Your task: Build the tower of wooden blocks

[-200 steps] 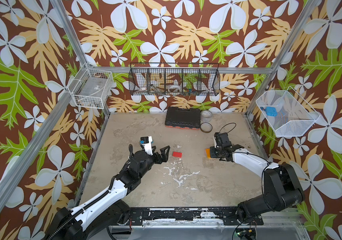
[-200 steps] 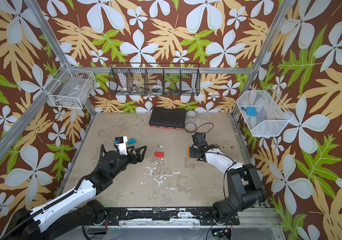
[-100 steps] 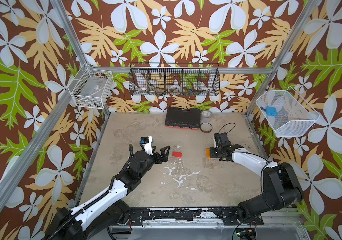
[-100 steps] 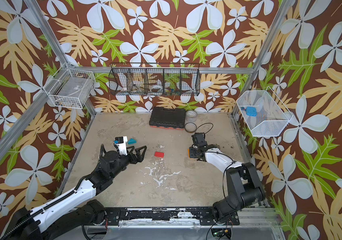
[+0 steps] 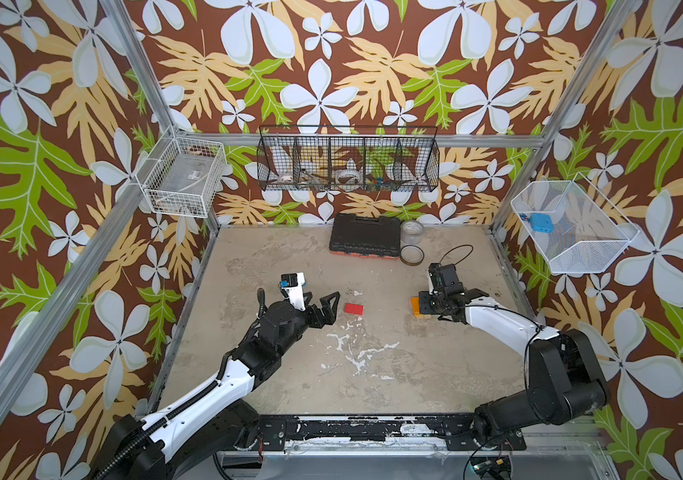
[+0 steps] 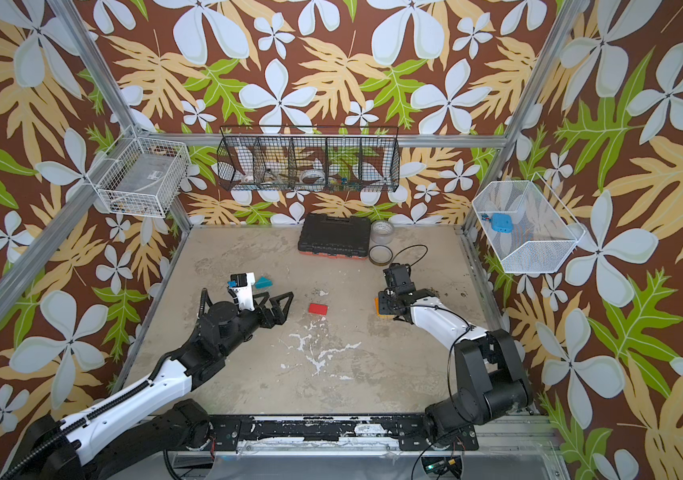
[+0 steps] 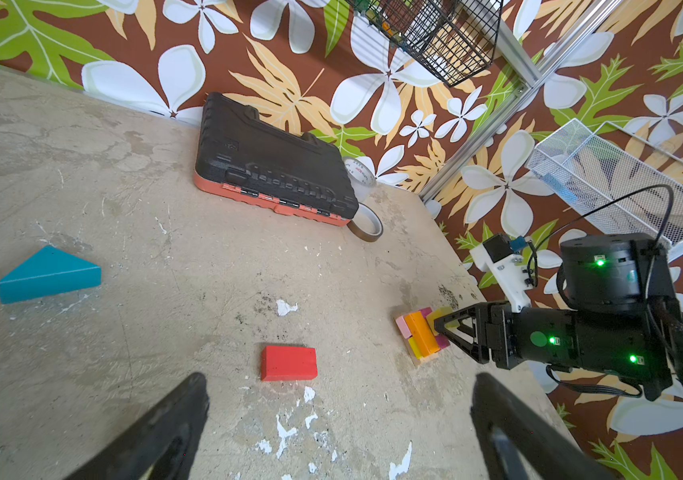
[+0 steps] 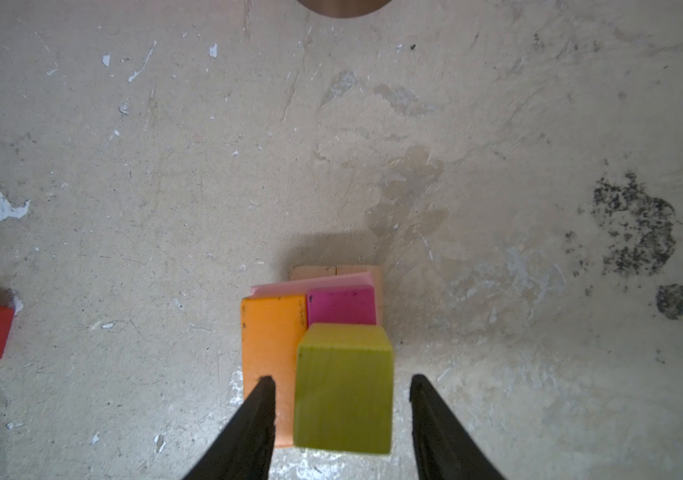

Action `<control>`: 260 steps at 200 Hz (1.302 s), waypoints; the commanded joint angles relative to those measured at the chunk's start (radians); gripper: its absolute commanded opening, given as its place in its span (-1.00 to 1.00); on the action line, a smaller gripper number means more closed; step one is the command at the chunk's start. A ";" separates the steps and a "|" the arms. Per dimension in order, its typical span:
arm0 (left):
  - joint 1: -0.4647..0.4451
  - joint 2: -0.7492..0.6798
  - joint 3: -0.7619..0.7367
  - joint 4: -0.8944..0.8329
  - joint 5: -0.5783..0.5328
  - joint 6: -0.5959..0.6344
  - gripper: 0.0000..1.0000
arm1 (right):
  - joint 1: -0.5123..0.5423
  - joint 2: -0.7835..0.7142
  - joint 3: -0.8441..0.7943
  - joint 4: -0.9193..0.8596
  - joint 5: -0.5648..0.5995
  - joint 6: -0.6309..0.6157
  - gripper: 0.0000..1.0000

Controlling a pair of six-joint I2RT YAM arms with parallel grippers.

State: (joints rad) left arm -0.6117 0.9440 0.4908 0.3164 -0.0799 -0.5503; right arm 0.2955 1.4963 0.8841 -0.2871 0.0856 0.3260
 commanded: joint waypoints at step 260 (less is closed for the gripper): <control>0.001 0.002 0.009 0.026 0.003 -0.011 1.00 | 0.000 0.019 0.009 0.009 0.025 -0.002 -0.09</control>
State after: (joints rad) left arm -0.6117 0.9485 0.4908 0.3168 -0.0742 -0.5682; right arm 0.2958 1.5185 0.8860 -0.2718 0.0898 0.3210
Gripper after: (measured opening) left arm 0.998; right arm 0.428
